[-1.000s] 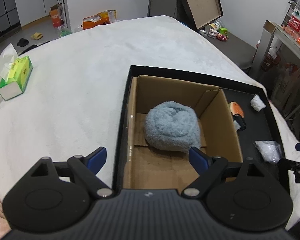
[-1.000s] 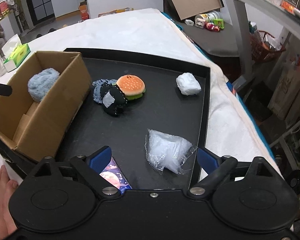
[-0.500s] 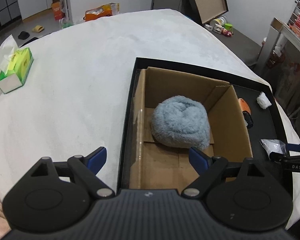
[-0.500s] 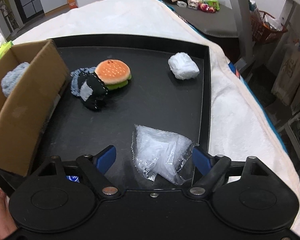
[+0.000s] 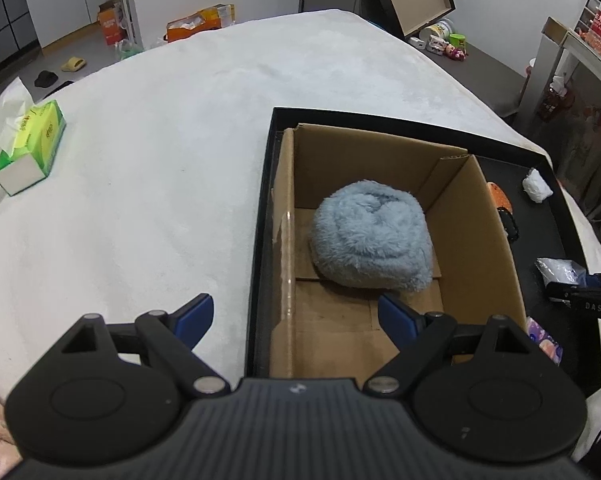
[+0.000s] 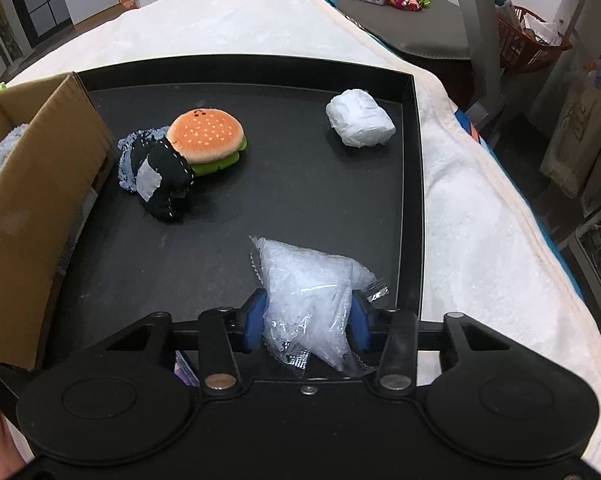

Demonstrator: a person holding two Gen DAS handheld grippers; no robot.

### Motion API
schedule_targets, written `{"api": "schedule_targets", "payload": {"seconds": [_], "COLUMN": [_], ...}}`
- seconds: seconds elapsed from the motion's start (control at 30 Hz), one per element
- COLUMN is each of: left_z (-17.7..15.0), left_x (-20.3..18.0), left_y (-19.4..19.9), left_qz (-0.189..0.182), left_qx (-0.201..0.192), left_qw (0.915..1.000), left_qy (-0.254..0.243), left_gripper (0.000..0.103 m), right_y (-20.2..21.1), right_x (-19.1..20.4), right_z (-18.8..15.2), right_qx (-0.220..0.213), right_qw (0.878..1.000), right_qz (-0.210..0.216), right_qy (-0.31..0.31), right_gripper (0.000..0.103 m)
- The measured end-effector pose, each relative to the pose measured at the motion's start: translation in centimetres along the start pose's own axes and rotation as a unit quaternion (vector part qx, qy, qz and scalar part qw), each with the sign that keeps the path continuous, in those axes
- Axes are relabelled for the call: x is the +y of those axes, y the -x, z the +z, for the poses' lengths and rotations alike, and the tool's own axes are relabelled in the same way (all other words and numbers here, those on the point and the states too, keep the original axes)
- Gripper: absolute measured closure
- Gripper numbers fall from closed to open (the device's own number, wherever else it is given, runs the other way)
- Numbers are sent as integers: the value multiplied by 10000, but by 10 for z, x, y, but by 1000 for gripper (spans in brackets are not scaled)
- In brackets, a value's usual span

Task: Organize soft objects
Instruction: 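Carry the stuffing bag with the right gripper into the box beside the towel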

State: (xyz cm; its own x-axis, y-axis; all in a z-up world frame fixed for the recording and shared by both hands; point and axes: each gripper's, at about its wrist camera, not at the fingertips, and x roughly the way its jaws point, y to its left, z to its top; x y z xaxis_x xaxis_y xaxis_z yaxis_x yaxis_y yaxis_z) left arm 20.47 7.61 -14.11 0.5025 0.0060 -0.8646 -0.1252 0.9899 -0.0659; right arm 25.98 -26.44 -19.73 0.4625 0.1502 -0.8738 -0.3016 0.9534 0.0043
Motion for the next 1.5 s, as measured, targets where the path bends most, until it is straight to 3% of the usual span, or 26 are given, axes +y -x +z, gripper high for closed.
{"api": "schedule_targets", "payload": {"seconds": [0.73,1.33,1.5], "left_z": [-1,-10,-14], "left_x": [4,21,26], "left_y": [12,10,7], "left_qz": [-183,-513,-683], "left_qx": [-257,-171,-55], "left_qw": [9995,9984,9973], "left_qy": [80,186,266], "left_gripper": [23,45,59], "right_y": [55,73,74], "right_x": [32,98,121], "right_z": [44,78,84], "right_qx": [-667,-975,-1010], "right_qw": [9970,9913,9887], "right_qz": [351,657,787], "right_qy": [201,587,775], "right_gripper": [66,66,66]}}
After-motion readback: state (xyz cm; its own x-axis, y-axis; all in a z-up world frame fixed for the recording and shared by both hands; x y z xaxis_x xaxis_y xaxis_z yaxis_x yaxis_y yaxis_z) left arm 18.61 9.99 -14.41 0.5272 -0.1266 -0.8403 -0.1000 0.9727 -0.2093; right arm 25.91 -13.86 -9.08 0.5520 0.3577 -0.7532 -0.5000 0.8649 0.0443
